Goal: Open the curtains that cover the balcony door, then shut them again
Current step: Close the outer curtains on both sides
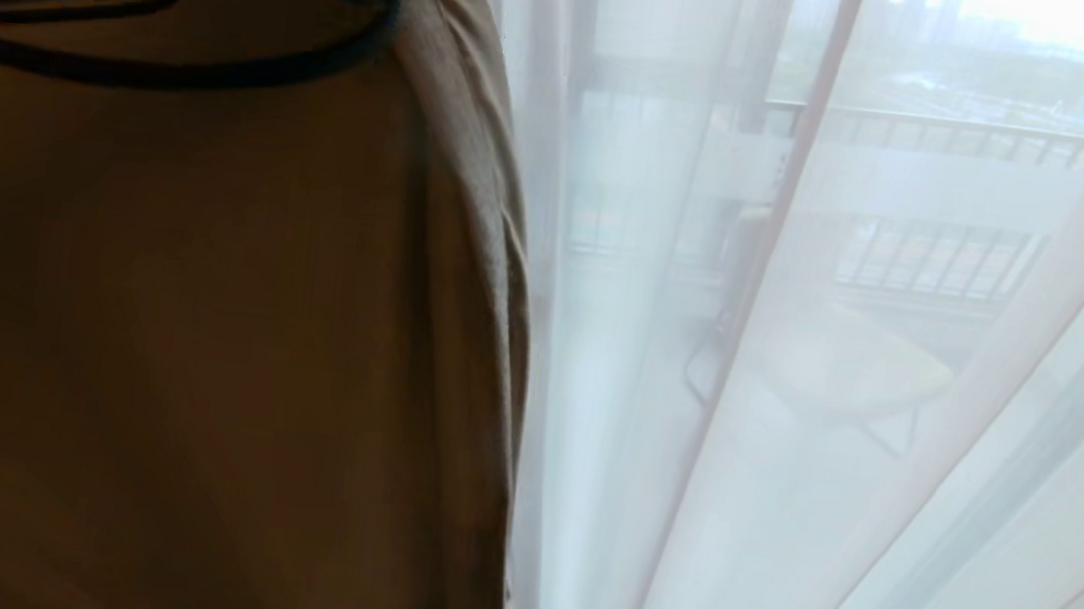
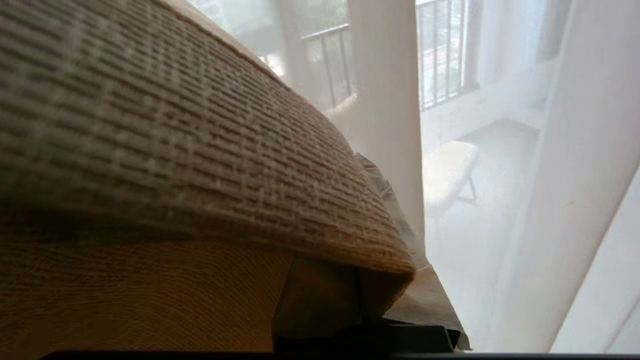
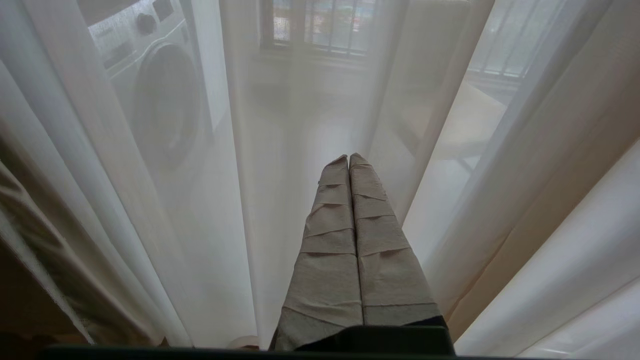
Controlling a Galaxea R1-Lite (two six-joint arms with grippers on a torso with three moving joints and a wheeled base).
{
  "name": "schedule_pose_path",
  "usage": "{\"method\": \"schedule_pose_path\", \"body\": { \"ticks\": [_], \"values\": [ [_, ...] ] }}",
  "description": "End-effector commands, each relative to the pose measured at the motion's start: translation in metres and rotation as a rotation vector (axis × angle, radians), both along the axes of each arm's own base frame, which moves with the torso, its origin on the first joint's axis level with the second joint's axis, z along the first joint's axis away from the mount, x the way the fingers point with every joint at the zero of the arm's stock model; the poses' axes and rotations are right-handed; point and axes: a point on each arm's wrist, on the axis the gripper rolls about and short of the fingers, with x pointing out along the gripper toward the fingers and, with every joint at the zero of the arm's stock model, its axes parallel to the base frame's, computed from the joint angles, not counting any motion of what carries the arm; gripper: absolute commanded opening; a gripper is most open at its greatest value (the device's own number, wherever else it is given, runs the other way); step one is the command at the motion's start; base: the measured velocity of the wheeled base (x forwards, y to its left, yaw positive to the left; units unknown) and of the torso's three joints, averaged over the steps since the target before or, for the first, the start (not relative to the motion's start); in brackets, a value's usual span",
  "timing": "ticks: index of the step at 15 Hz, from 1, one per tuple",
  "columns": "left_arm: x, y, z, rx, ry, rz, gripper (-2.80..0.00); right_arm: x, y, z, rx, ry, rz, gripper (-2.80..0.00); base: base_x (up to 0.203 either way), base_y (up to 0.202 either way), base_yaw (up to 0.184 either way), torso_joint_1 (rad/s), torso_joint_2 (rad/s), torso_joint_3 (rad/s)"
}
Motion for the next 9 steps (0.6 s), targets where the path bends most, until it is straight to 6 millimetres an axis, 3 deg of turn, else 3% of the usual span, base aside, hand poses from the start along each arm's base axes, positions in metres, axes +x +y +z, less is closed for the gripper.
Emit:
{"method": "schedule_pose_path", "body": {
  "ticks": [1, 9],
  "values": [
    [-0.004, 0.022, 0.014, -0.033, -0.048, 0.066, -2.80, 0.000, 0.000, 0.000, -0.001, -0.001, 0.001, -2.80, 0.000, 0.000, 0.000, 0.000, 0.00, 0.000],
    [-0.011, 0.114, 0.030, -0.104, -0.109, 0.440, -2.80, 0.000, 0.000, 0.000, -0.001, 0.001, 0.001, -2.80, 0.000, 0.000, 0.000, 0.000, 0.00, 0.000]
  ]
}}
